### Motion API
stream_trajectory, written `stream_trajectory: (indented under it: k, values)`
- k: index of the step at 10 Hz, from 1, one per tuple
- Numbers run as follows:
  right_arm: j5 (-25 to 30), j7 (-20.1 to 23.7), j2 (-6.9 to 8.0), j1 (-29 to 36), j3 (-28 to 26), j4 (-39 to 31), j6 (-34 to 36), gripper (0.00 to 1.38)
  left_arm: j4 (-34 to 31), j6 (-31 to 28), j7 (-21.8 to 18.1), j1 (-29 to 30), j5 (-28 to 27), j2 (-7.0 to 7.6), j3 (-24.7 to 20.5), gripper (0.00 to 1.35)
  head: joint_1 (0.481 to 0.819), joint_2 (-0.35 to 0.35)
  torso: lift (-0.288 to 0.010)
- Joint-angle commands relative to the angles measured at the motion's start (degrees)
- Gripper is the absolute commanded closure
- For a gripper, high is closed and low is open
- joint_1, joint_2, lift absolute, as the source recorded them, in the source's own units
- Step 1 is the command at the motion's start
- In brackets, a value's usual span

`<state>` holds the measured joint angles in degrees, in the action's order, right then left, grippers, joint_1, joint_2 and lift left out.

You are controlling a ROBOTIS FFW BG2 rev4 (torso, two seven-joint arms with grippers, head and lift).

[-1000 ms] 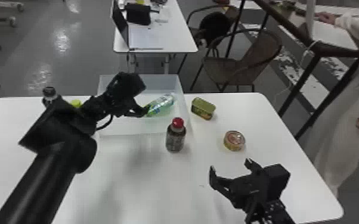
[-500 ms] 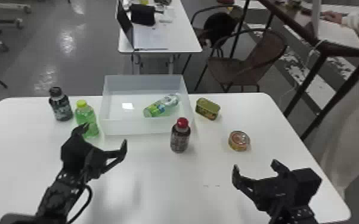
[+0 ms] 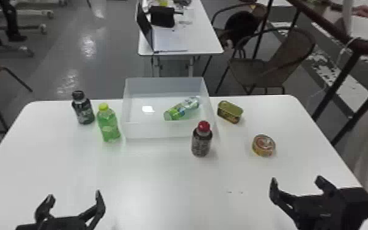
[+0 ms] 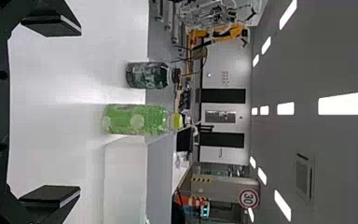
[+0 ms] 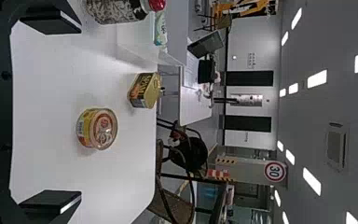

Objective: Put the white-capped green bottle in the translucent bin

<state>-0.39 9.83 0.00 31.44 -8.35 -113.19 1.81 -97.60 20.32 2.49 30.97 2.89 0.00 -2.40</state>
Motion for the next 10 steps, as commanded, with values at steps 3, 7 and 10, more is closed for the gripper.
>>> stream_trajectory:
  k: [3, 7, 10]
  values:
    - [-0.5, -0.7, 0.05, 2.2, -0.3, -1.7, 0.5, 0.05, 1.1, 5.6, 1.8, 3.2, 1.2, -0.15, -0.7, 0.07, 0.695, 0.009, -0.069]
    - [-0.5, -0.7, 0.05, 4.1, -0.1, -2.6, 0.8, 0.05, 1.4, 5.5, 1.8, 3.4, 3.3, -0.15, 0.4, 0.08, 0.695, 0.004, -0.069]
    - [-0.4, -0.7, 0.05, 4.7, 0.4, -2.6, 0.8, 0.05, 1.7, 5.3, 1.9, 3.1, 4.3, -0.15, 1.2, 0.09, 0.695, 0.005, -0.069]
